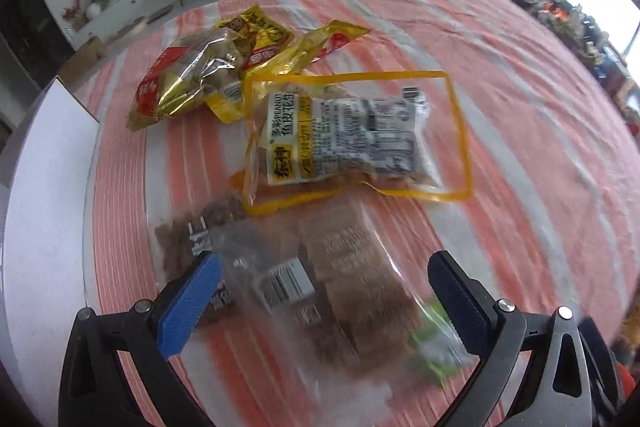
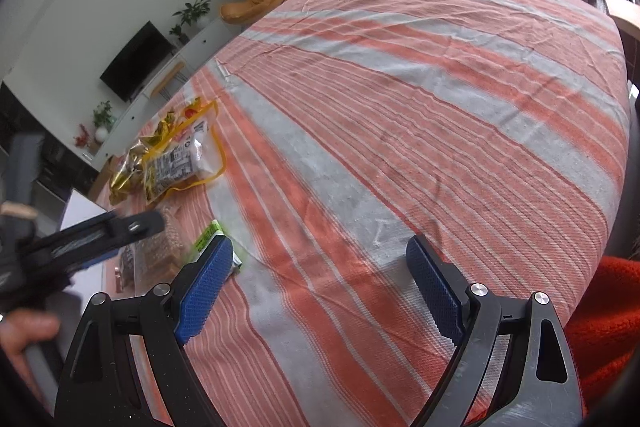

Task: Organize snacks
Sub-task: 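Move the left tool onto the clear bag of brown cakes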

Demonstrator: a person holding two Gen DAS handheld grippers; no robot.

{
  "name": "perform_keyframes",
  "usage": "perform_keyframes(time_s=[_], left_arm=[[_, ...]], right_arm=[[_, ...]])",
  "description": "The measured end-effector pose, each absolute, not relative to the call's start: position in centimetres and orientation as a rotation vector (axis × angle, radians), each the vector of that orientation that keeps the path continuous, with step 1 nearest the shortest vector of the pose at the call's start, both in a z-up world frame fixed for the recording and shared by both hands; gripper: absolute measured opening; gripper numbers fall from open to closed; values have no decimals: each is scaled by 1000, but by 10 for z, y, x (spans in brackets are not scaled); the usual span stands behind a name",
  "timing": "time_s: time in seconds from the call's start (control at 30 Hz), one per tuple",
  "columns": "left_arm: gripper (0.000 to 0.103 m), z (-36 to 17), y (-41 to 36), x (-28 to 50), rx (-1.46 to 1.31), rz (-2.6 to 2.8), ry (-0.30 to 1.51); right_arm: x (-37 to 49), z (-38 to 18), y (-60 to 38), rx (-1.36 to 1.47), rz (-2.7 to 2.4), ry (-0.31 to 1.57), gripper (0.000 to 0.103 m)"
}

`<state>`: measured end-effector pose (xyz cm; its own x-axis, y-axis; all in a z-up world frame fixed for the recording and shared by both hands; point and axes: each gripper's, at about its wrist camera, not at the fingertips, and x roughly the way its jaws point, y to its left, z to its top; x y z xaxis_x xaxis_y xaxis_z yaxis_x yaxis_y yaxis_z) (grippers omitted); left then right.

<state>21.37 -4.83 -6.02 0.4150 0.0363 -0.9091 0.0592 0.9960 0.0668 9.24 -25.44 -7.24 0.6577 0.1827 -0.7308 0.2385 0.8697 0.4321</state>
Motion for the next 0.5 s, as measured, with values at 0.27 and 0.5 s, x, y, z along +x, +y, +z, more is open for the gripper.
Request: perform_keyframes(time_s=[0.27, 0.5], left_arm=[[13, -45, -16, 152, -27, -156, 1077], [77, -55, 26, 101, -97, -187, 1089]], right_arm=[[92, -73, -256, 549, -27, 856, 91], [95, -72, -249, 490, -52, 869, 92]])
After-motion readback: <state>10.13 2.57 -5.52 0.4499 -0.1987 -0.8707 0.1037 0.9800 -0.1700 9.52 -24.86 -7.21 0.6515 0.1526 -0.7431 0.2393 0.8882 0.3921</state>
